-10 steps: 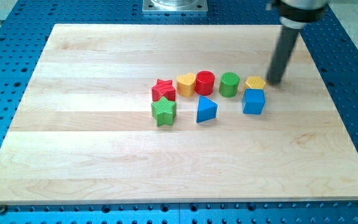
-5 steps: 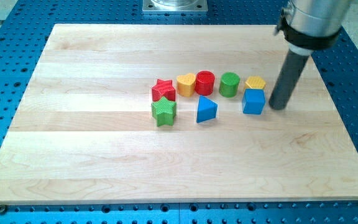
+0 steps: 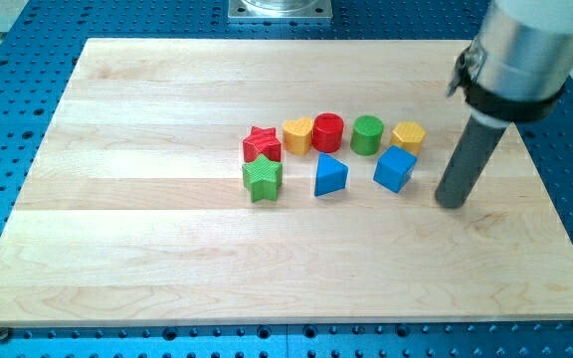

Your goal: Push blue blocks towards green star

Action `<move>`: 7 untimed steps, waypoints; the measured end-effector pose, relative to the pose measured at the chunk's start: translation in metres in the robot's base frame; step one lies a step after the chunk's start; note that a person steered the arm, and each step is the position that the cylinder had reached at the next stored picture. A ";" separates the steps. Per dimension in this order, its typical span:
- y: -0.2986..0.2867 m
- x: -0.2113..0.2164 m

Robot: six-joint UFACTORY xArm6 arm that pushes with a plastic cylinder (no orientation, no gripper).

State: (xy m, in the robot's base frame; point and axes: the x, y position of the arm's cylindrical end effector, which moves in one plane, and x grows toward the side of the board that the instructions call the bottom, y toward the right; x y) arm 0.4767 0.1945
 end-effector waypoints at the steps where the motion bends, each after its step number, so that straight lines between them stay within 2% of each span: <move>1: 0.000 -0.008; 2: -0.006 -0.026; 4: -0.065 -0.009; 6: -0.095 0.014; 7: -0.134 0.025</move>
State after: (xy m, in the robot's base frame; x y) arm 0.5017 0.0602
